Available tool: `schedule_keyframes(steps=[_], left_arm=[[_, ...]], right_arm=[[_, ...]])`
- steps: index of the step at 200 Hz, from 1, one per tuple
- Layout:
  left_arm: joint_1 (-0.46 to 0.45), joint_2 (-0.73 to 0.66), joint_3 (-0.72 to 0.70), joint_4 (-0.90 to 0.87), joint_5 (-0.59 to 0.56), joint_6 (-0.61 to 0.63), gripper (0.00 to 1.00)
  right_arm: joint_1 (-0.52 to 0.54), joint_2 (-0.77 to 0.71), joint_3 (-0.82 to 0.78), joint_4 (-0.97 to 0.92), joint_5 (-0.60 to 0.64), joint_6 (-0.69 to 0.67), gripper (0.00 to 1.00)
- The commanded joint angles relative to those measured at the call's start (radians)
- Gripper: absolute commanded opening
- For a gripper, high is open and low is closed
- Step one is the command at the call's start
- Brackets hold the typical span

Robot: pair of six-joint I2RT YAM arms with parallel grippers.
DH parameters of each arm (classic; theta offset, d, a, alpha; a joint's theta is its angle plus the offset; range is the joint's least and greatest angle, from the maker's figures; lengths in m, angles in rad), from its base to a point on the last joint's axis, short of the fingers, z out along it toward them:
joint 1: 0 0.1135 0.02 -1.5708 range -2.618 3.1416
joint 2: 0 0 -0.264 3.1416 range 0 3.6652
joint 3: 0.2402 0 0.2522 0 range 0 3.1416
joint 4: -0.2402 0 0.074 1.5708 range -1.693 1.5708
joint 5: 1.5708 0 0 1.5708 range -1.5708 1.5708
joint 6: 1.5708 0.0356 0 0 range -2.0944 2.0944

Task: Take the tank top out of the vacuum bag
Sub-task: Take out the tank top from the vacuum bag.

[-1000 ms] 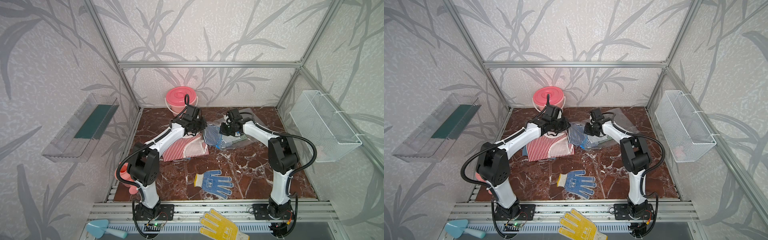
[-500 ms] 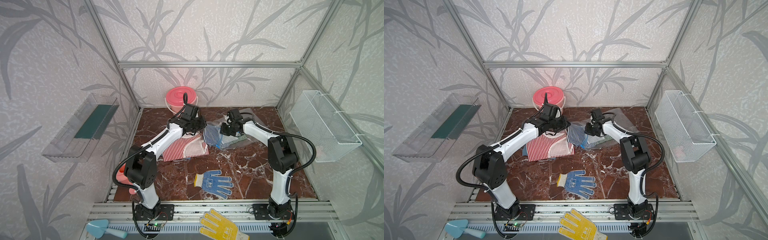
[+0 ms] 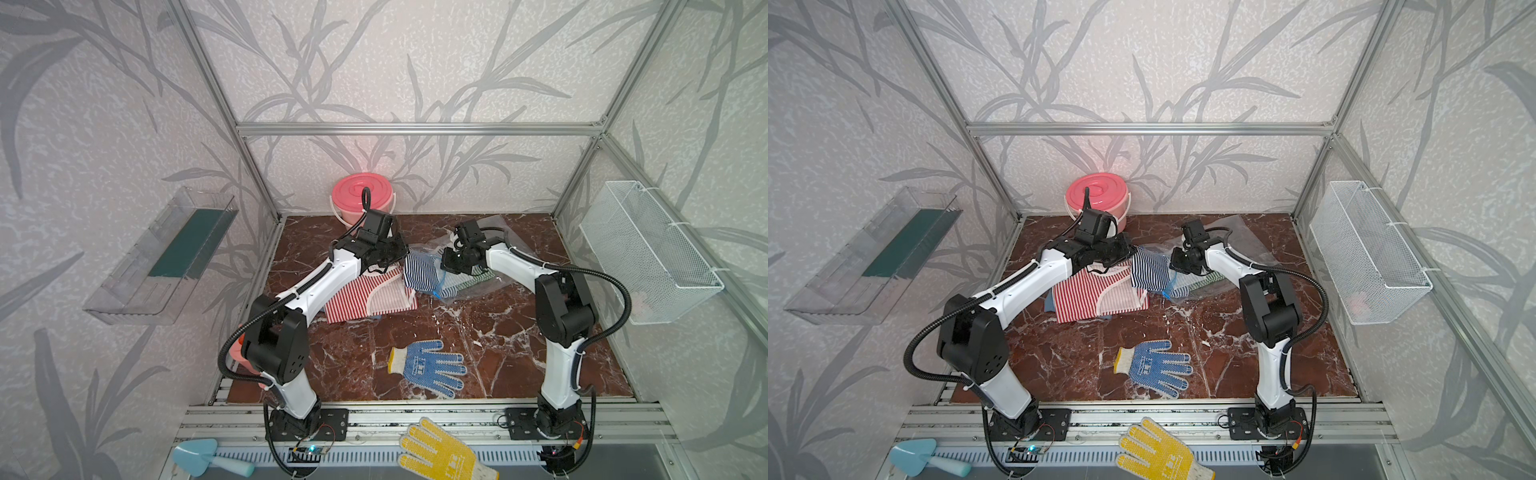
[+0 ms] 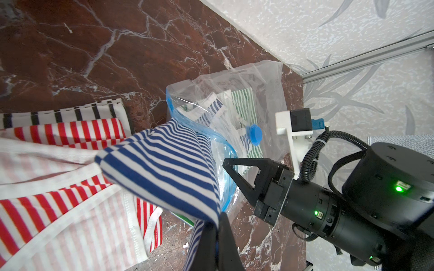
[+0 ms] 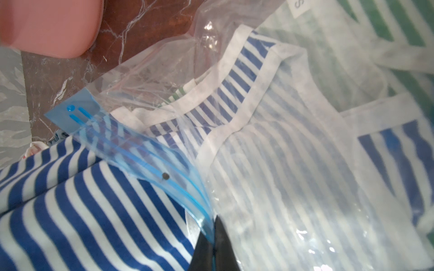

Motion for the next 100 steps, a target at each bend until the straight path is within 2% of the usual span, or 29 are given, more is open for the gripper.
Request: schedule_keyframes(steps=[1, 100], left_arm=[[0.016, -0.065, -0.014, 0.014, -0.019, -0.005, 0.0], [0.049, -0.117, -0.069, 0.011, -0.03, -0.012, 0.0]], right_arm=[[-0.01, -0.002, -0.003, -0.015, 0.032, 0.003, 0.0], [-0.01, 0.006, -0.004, -0.03, 0.052, -0.002, 0.0]])
